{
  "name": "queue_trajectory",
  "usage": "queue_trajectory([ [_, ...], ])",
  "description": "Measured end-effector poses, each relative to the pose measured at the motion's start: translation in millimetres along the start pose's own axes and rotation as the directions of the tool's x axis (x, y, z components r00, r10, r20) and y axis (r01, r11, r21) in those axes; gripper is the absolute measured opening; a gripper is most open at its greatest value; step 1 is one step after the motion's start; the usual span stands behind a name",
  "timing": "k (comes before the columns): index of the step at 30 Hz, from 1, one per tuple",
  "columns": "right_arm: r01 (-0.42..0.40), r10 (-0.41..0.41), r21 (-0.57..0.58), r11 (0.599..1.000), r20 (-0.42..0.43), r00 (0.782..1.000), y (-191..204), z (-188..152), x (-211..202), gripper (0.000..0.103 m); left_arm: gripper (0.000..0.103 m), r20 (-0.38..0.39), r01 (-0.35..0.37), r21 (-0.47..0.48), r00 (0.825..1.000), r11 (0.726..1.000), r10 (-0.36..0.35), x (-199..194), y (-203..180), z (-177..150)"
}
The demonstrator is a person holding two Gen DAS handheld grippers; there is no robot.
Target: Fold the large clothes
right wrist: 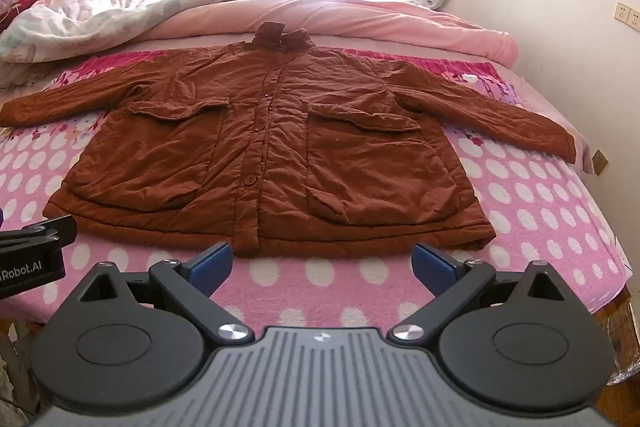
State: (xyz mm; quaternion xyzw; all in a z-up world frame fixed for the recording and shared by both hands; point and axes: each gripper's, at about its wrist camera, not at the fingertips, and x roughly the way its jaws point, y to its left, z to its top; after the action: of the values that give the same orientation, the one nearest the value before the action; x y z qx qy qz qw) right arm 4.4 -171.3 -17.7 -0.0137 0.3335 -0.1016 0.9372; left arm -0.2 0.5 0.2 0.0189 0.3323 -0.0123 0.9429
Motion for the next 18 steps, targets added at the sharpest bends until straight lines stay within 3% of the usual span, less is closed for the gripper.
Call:
queue_trajectory([
  [18, 0.001, 0.000, 0.018, 1.000, -0.018, 1.000, -4.5, -1.1, 2.3, 0.103, 0.087, 0.002, 0.017, 0.024, 1.000, 1.000, -0.017, 2.9, -7.9, 0.6],
])
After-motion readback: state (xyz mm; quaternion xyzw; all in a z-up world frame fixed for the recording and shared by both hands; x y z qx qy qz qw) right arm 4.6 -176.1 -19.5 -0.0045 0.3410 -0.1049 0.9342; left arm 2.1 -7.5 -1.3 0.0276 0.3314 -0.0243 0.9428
